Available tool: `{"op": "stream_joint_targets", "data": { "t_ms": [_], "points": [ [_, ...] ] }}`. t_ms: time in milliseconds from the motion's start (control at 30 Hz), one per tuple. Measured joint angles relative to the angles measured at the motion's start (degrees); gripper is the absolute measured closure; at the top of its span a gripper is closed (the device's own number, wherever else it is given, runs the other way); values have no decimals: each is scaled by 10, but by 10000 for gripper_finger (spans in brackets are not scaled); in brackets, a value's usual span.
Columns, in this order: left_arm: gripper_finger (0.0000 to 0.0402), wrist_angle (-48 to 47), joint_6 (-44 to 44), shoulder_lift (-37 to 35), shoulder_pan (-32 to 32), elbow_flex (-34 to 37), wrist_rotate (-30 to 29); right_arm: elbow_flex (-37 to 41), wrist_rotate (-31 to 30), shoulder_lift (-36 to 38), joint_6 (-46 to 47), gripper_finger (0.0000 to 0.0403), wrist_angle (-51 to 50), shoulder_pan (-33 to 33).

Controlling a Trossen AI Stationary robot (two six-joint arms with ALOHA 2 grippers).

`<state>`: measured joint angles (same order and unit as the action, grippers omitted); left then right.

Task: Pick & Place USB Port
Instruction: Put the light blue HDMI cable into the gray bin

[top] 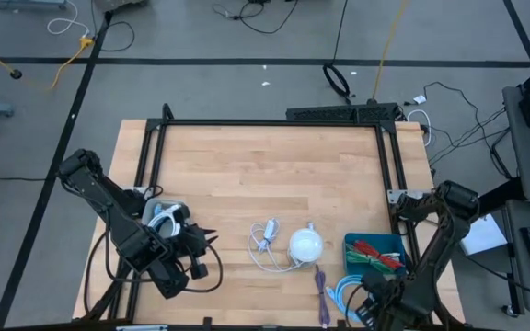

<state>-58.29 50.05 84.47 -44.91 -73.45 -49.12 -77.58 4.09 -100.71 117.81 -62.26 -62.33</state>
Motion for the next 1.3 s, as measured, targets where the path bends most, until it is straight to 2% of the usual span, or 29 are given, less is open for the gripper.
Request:
{"op": "stream_joint_targets", "data": {
  "t_ms": [167, 433, 600, 867, 1200, 1300],
  "points": [
    [334, 33, -36, 0, 0, 0, 9, 43, -11, 0, 33, 153, 76, 0],
    [334, 35, -39, 0, -3, 0, 11, 195, -27, 7, 45, 140, 336, 0],
    [334, 35, -39, 0, -3, 0, 12, 230, -37, 3, 44, 155, 362, -6],
    [334, 43, -39, 0, -3, 0, 12, 238, -41, 1, 44, 238, 342, -12],
    [334, 47, -48, 0, -6, 0, 33, 236, -34, -44, 31, 381, 349, -12],
    [334, 49, -49, 0, -6, 0, 32, 236, -38, -43, 28, 389, 356, -12]
  ]
}}
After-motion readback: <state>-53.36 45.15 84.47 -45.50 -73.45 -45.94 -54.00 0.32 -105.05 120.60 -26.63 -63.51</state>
